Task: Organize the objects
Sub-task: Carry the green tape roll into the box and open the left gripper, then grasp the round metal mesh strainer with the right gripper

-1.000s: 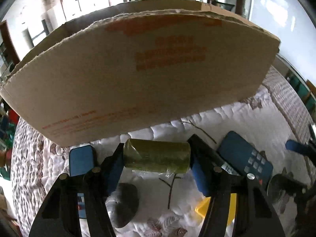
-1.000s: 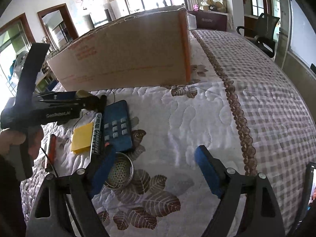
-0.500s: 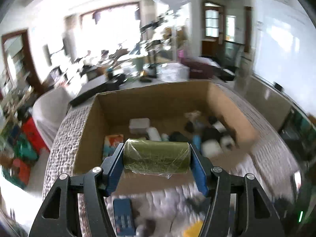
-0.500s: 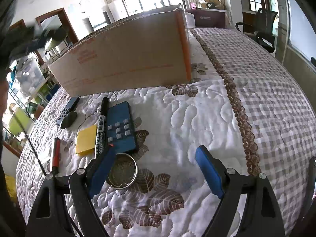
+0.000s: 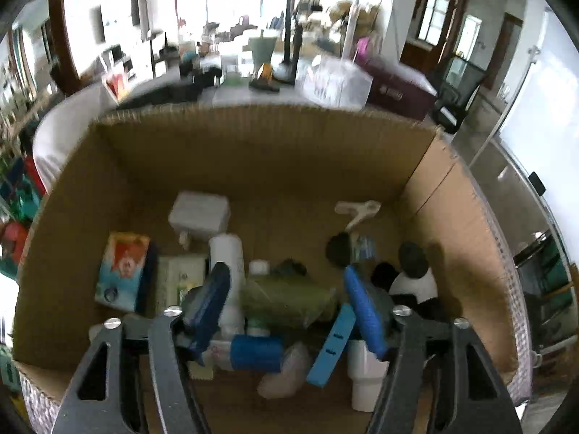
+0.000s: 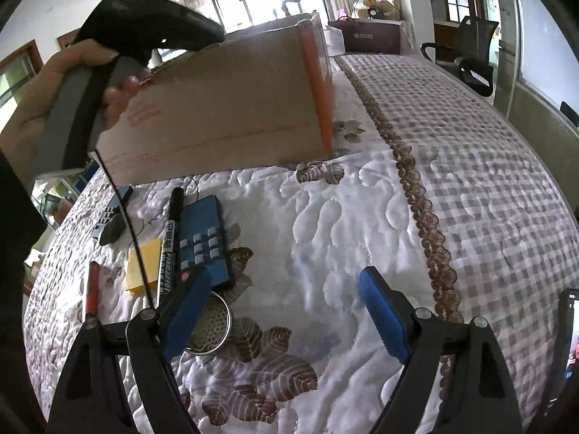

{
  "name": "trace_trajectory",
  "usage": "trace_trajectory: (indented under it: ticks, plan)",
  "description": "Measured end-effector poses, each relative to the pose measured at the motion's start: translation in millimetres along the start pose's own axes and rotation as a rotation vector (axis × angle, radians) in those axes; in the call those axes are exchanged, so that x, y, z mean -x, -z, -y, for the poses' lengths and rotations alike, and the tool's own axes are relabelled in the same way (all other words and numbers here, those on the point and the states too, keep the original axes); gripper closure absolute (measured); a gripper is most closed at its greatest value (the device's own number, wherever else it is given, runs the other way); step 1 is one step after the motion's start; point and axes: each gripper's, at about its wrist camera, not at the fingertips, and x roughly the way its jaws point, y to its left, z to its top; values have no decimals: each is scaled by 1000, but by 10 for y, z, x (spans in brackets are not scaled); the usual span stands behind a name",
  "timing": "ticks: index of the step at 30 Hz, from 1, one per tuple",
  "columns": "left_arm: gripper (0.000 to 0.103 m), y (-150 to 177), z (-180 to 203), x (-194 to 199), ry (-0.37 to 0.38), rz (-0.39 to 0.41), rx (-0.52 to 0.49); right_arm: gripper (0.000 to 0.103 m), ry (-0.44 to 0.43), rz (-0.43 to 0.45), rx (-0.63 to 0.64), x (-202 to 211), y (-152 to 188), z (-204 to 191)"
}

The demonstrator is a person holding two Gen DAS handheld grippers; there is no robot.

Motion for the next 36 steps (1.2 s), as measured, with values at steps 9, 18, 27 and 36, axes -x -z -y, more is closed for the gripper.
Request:
trace_trajectory:
  ticks: [9, 18, 27, 36]
  plan:
    - [28, 450, -267, 815, 84, 181, 5, 0, -19, 23, -29, 49, -29, 68]
    - [25, 1594, -652, 1245, 192, 118, 61, 0, -74, 29, 6, 99, -14, 4]
    - [25, 2200, -810, 1103, 207, 65, 135, 0, -128, -56, 319, 38, 217, -528]
    - [25, 2307, -834, 850, 275, 21, 171, 0, -132, 19, 258, 278, 81, -406]
